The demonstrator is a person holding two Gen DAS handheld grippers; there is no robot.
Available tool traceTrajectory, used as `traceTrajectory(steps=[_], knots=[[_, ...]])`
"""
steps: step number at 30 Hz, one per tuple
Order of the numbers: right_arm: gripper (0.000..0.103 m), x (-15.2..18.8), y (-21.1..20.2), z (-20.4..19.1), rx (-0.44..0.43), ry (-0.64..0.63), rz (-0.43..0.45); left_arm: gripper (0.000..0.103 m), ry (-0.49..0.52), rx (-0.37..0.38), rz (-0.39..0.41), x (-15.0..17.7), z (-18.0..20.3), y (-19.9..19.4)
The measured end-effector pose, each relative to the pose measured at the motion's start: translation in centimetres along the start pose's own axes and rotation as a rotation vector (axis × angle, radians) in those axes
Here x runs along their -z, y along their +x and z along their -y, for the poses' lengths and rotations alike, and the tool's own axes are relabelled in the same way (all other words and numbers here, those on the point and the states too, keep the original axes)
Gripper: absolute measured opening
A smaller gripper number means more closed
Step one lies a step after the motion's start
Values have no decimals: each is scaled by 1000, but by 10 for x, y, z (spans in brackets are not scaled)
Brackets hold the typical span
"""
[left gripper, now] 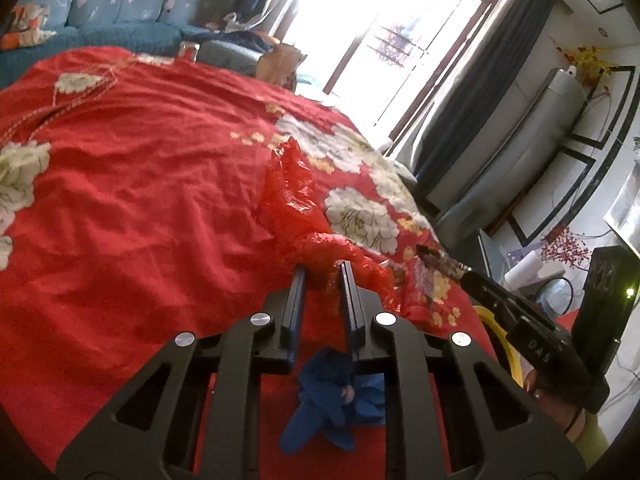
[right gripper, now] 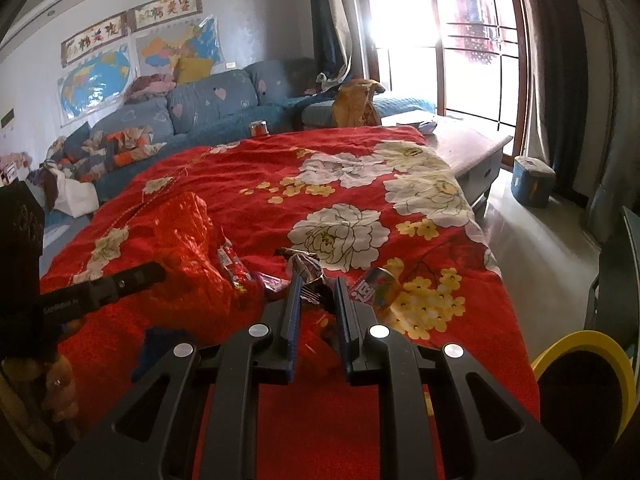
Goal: Collect trash
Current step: 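Carry the red bag and wrapper in both grippers over the yellow-rimmed bin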
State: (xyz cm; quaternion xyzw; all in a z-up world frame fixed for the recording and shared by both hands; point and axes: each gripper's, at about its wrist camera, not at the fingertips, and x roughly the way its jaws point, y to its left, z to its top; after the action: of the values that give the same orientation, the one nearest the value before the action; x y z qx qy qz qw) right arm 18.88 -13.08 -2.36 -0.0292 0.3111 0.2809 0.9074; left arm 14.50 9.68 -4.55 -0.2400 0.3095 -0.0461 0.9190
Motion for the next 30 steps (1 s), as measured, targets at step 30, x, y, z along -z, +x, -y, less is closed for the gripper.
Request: traceTrajectory(steps=[30], knots=[[16,13,-79,47,82,100,101,11,194,113,36,11,88,-23]])
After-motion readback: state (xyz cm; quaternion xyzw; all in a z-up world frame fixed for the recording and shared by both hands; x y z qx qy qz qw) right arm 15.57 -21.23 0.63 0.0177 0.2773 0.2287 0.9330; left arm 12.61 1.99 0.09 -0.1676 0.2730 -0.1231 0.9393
